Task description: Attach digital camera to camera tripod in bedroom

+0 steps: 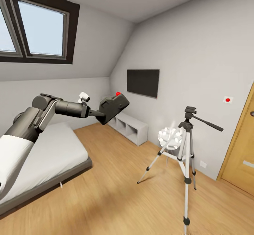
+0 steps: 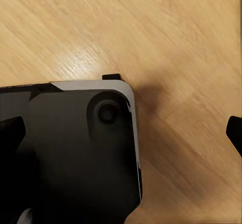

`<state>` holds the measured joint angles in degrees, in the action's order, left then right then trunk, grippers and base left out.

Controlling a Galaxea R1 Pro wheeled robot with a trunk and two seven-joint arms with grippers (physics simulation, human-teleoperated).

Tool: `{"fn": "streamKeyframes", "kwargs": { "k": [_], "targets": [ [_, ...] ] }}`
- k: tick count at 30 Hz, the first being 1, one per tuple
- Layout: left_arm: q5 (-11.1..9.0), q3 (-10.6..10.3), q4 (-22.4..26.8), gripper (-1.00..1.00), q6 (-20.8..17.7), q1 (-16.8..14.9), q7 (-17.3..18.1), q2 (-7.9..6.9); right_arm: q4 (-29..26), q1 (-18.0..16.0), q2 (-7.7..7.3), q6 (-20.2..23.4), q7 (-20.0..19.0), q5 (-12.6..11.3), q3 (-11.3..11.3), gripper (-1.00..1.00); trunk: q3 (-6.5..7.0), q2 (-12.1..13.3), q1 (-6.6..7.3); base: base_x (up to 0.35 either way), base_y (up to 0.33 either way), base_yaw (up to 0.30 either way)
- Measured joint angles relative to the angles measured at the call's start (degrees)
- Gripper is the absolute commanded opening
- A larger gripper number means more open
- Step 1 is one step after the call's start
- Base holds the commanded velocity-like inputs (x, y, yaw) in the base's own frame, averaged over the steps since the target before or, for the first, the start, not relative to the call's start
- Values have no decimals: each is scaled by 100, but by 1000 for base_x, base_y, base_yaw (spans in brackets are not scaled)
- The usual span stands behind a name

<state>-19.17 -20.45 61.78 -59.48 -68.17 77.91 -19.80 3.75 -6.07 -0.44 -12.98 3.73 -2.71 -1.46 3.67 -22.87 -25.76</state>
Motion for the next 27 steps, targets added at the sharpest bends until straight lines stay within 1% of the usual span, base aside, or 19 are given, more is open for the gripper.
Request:
{"fn": "streamKeyframes", "kwargs": {
  "k": [27],
  "targets": [
    [-1, -9, 0, -100, 0, 0, -1, 0, 0, 1, 0, 0, 0, 0, 0, 100, 0, 0, 0, 4, 0, -291]
  ]
}}
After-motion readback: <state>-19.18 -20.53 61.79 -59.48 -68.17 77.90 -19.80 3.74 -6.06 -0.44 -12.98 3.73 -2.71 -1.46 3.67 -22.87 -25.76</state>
